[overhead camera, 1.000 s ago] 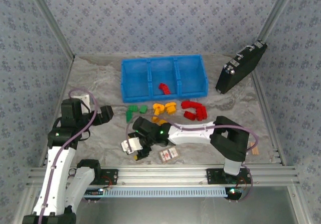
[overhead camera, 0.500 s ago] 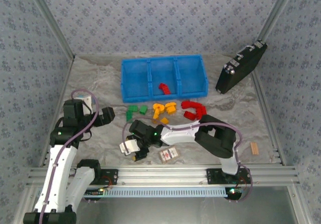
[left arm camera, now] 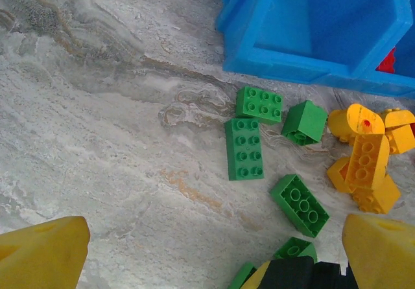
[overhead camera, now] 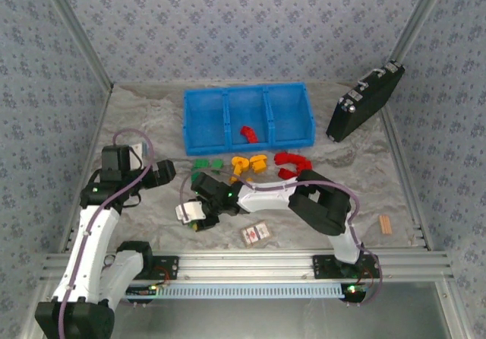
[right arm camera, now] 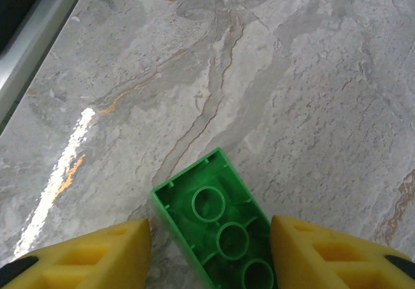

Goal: Sort the legos into containers by color
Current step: Pick up the lego from the bottom-center of the table, then place the lego in the container.

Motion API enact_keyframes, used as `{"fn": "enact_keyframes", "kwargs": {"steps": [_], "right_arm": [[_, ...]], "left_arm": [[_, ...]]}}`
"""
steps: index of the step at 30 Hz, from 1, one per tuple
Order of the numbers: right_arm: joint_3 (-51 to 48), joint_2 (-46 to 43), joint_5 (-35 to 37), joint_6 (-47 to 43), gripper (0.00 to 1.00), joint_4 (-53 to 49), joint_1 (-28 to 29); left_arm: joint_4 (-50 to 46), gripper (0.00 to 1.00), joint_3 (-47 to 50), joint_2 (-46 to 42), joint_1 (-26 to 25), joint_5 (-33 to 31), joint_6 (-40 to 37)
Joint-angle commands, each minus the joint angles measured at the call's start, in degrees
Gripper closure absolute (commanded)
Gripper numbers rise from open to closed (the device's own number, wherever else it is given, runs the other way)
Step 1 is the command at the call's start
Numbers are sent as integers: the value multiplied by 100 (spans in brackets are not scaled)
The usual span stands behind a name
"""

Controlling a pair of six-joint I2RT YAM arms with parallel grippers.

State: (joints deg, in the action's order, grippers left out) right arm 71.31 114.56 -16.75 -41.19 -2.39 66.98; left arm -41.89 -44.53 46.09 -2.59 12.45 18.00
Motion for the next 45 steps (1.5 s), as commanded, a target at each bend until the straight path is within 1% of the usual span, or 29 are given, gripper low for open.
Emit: {"fn": "enact_keyframes", "kwargs": {"steps": [1,5,7,12,16,18,19,22,26,30,33,36,39,41,43,45], "right_arm": [[68,42,-62,-87,46,-308,-46],[249,138,-110,-204,41,-582,-106],[325,212,-126,-210,40,-617,-133],[546,420,-109,-224,40,-692,-157],[666,540,-71,-214,45,-762,-172],[684,554,-45,-177,49,-729,-183],[702,566,-37,-143,52,-722,-194],[744,593,48,-9,62,-680,-208],[721,526,-244,263,75,-561,-359],[693,391,-342,337,83,-531,-444],[573,65,-482,452,85,-537,-519],[356,-623,-488,695,87,-587,-676],[79,-1464,-393,893,87,-612,-929],[-71,-2015,-299,1057,87,-628,-1186],[-177,-2492,-151,1175,87,-663,-1477],[-238,-2865,34,1206,87,-804,-1846]], "left_arm": [[145,0,-178,24,57,82,-134],[242,0,-118,93,57,95,-145],[256,0,-108,137,57,109,-139],[266,0,-113,190,71,104,-217],[260,0,-104,267,105,107,-244],[260,0,-84,295,108,112,-238],[407,0,-75,320,110,130,-228],[449,0,-64,373,124,178,-217],[331,0,-22,304,122,196,-253],[89,0,72,2,132,108,-235],[32,0,71,-214,129,-52,-261],[124,0,99,-262,130,-78,-206],[263,0,158,-230,119,45,-100],[591,0,225,-197,82,137,-19],[786,0,243,-108,-66,157,21],[939,0,213,37,-366,29,61]]}}
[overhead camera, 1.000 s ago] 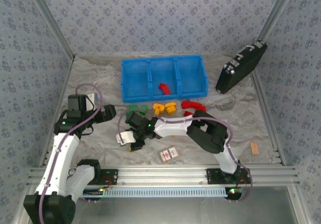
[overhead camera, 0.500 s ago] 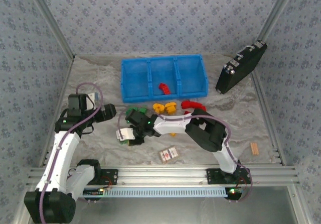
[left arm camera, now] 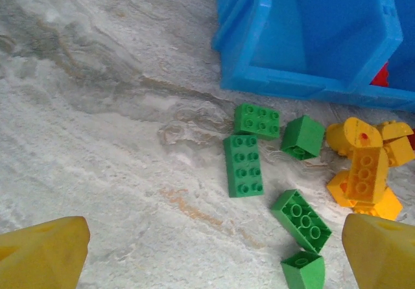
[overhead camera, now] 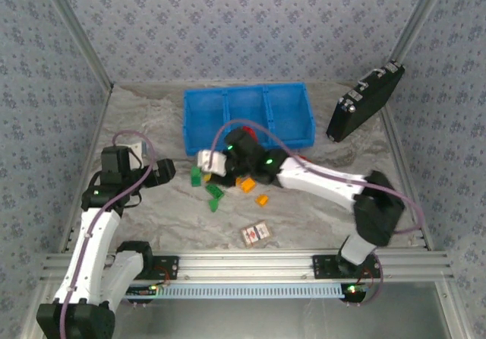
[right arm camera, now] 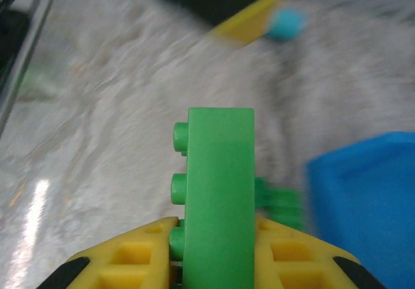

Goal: Sort the legos into containers by color
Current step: Place the lego in the container.

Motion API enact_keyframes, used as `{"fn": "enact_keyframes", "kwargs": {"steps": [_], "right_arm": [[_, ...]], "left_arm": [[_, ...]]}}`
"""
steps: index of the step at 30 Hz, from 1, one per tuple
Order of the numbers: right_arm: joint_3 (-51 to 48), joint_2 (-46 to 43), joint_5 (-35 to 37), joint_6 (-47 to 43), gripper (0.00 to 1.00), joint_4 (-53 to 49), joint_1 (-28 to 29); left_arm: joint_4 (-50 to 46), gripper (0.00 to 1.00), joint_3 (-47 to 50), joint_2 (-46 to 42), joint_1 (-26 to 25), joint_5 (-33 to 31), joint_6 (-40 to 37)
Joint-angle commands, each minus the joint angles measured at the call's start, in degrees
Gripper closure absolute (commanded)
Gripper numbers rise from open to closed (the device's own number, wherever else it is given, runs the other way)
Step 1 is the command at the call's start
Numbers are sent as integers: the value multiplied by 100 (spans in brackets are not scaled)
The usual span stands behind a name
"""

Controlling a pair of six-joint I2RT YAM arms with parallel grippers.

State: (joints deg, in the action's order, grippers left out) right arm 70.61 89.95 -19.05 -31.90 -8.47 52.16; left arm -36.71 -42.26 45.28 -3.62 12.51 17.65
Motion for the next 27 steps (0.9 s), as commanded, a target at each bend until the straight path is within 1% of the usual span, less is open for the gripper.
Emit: {"fn": "enact_keyframes", "kwargs": {"steps": [1,4,7,9,11,13,15,18,21,24,27], "right_arm": [[-178,-570,411,272,87,-213,-575],[-179,-906,863,367,87,-157,-1244],[-96,-928,1431,597,87,-27,-1848],[149,-753,1610,939,86,-75,-2200],[611,-361,1767,1377,86,-340,-2565],[969,31,1794,1676,86,-555,-2826],[1205,402,1815,1907,86,-609,-3003],[1608,1035,1835,2183,86,-749,-3181],[2075,1641,1808,2389,86,-1062,-3301],[2361,2110,1742,2514,86,-1129,-3381],[2703,2536,1771,2663,86,-1271,-3449]], "left_arm": [[495,0,-27,232,-503,-140,130],[692,0,-104,637,-1348,-599,85],[856,0,-299,1120,-2175,-1002,-34],[1031,1,-435,1440,-2658,-1128,-183],[1108,2,-661,1821,-3233,-1404,-532],[1127,3,-891,2216,-3706,-1712,-807],[1143,5,-1110,2594,-3996,-1774,-935],[1343,10,-1303,2998,-4287,-1672,-989],[1529,14,-1443,3202,-4578,-1676,-1162],[1555,16,-1603,3378,-4873,-1886,-1450],[1581,18,-1743,3562,-5031,-1929,-1621]]}}
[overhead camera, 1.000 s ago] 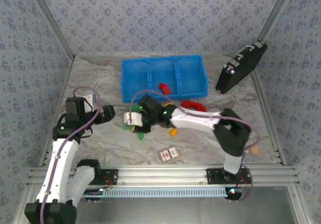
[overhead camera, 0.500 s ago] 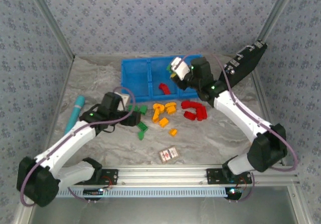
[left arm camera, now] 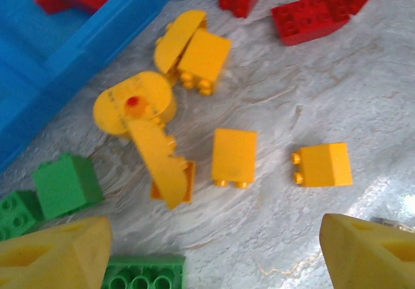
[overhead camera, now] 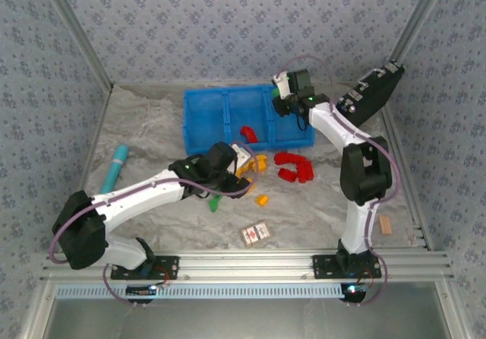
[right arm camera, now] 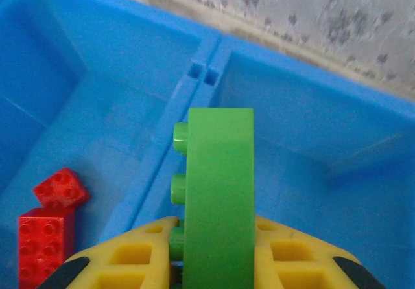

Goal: Sort the legos into containers by color
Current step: Place the lego in the container, then pick up the lego from the center of the table.

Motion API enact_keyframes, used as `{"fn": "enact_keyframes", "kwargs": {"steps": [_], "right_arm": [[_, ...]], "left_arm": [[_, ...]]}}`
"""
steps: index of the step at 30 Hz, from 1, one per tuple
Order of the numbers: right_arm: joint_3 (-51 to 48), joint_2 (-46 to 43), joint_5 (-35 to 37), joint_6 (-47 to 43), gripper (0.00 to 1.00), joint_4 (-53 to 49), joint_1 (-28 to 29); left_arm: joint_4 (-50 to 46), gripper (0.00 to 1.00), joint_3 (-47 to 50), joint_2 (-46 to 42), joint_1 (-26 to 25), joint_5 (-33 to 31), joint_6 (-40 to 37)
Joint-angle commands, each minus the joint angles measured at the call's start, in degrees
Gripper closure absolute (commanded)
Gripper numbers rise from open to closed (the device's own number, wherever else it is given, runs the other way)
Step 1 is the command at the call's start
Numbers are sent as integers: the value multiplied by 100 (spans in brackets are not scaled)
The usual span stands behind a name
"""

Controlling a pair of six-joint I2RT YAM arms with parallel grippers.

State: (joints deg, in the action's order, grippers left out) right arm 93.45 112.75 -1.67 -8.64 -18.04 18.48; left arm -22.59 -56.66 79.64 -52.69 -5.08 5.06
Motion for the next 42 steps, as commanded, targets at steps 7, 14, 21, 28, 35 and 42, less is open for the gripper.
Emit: {"fn": "enact_keyframes", "kwargs": {"steps": [7,14,21,28,35,42], "right_arm": [[1042,1050,66,486,86,-726,-141],[991,1230,75,539,84,-708,-167],[853,1278,-11,582,64,-707,-182],[640,1175,-193,597,49,-500,-186],[510,961,-375,574,49,-364,-167],[521,787,-354,694,49,-426,-162]], "left_arm": [[250,21,-627,678,-330,-222,-566],[193,27,-990,1366,-471,-66,-807],[113,30,-1281,1883,-464,-297,-1114],[-111,31,-1646,2401,-335,-342,-1217],[-105,37,-1508,2503,-183,-269,-1010],[-121,42,-1462,2720,-70,-124,-885]]}}
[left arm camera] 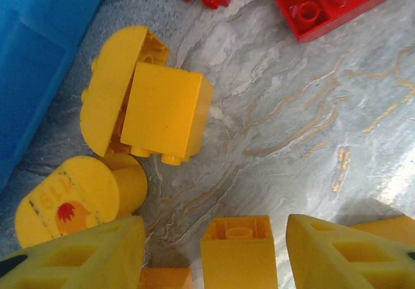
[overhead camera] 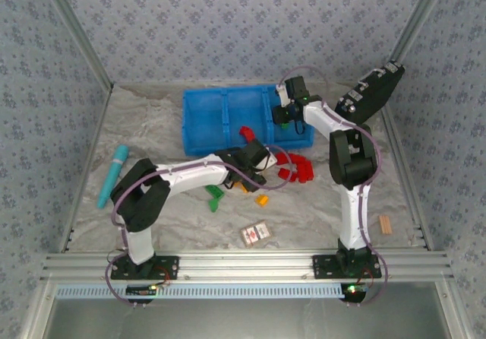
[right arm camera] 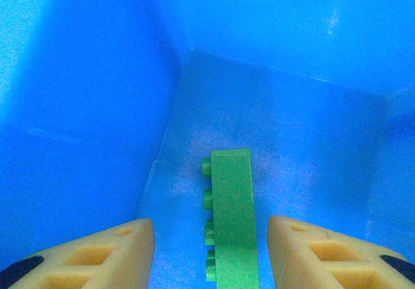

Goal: Sort the legos into containers by color
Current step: Pick up the lego from the center of the table.

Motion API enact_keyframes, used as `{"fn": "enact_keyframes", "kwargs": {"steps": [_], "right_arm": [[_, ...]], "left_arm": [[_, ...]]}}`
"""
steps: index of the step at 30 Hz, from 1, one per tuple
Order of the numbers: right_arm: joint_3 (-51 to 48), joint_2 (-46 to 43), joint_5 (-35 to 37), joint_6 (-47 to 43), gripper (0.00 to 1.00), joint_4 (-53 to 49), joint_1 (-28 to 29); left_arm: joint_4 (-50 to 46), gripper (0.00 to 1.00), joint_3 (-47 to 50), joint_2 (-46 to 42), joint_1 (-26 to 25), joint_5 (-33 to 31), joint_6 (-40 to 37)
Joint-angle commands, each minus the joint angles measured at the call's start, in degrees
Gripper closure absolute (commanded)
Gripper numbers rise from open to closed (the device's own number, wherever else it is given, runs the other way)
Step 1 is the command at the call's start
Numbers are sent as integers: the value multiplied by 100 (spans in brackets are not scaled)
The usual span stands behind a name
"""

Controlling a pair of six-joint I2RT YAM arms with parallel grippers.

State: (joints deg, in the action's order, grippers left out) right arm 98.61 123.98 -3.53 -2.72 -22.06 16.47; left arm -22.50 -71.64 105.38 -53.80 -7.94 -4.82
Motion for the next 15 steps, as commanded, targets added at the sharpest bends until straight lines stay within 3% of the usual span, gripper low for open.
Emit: {"fn": "enact_keyframes", "kwargs": {"steps": [1,10,15], "right_arm": [[1,-376,-162,112,49,-18,37],[-18,-647,-226,261,49,197,32],[61,-704,-275,298,50,176,60]], "left_arm": [[-110,43,54,164,52,190,111],[-89,50,163,325,84,378,213],[-68,60,278,360,93,516,295]]}}
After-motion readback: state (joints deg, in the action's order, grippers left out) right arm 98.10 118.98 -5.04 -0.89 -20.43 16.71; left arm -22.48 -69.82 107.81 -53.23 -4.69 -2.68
